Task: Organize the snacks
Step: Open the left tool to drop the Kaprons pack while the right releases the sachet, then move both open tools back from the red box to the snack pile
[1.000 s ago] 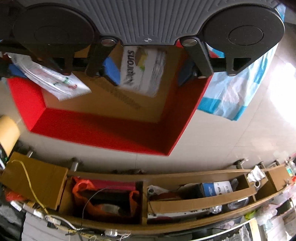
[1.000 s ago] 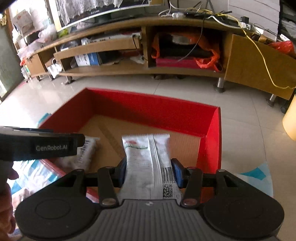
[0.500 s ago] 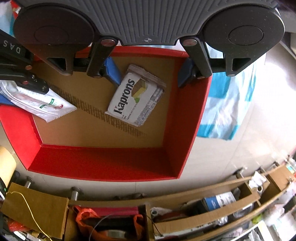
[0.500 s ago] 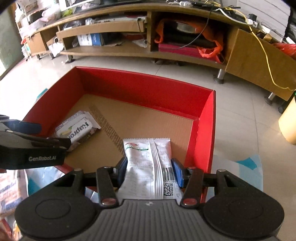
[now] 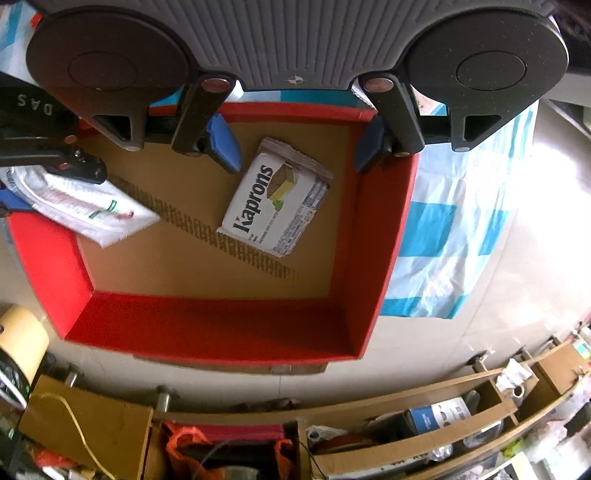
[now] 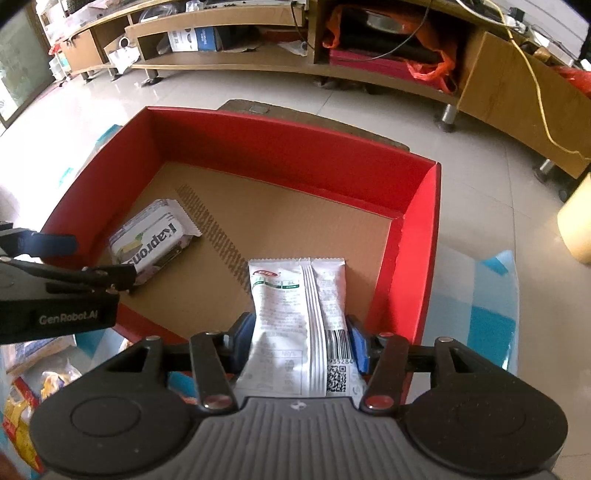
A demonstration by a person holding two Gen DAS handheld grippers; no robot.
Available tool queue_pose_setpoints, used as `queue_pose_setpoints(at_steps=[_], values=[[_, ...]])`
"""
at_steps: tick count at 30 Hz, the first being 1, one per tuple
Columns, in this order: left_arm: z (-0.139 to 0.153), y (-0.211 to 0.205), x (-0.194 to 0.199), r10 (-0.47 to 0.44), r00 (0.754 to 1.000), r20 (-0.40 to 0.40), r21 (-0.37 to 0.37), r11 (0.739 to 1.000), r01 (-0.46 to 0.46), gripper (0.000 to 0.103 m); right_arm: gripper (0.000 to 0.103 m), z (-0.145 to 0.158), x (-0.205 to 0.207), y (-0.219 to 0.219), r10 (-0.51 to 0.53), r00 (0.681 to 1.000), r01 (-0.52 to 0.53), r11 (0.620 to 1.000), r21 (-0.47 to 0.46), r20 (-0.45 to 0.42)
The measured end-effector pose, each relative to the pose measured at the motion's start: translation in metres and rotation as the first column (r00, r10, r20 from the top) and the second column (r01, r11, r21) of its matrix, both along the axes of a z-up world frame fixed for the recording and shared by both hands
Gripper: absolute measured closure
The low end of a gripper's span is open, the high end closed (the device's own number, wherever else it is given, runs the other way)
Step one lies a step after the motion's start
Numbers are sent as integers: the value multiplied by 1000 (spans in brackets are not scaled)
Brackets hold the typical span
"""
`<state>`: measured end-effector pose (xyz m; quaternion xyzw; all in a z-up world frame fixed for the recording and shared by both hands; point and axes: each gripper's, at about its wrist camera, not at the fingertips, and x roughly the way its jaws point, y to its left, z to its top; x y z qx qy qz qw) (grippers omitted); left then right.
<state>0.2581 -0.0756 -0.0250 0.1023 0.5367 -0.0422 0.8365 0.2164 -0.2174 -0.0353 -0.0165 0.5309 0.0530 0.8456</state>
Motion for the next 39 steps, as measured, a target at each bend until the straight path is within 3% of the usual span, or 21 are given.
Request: queue_pose_setpoints(at_steps=[8, 18, 39], values=[[34, 6, -12, 20, 996, 87, -69, 998, -14, 17, 45, 36, -20, -5, -52, 988, 46, 998, 43, 145], [49, 24, -38, 51, 996, 78, -149, 988, -39, 16, 41, 44, -40, -9, -70, 984, 62, 997, 54, 163], [33, 88, -117, 105, 994, -2, -109, 988, -105, 15, 40, 44, -110, 28, 10, 990, -20, 997, 73, 139]])
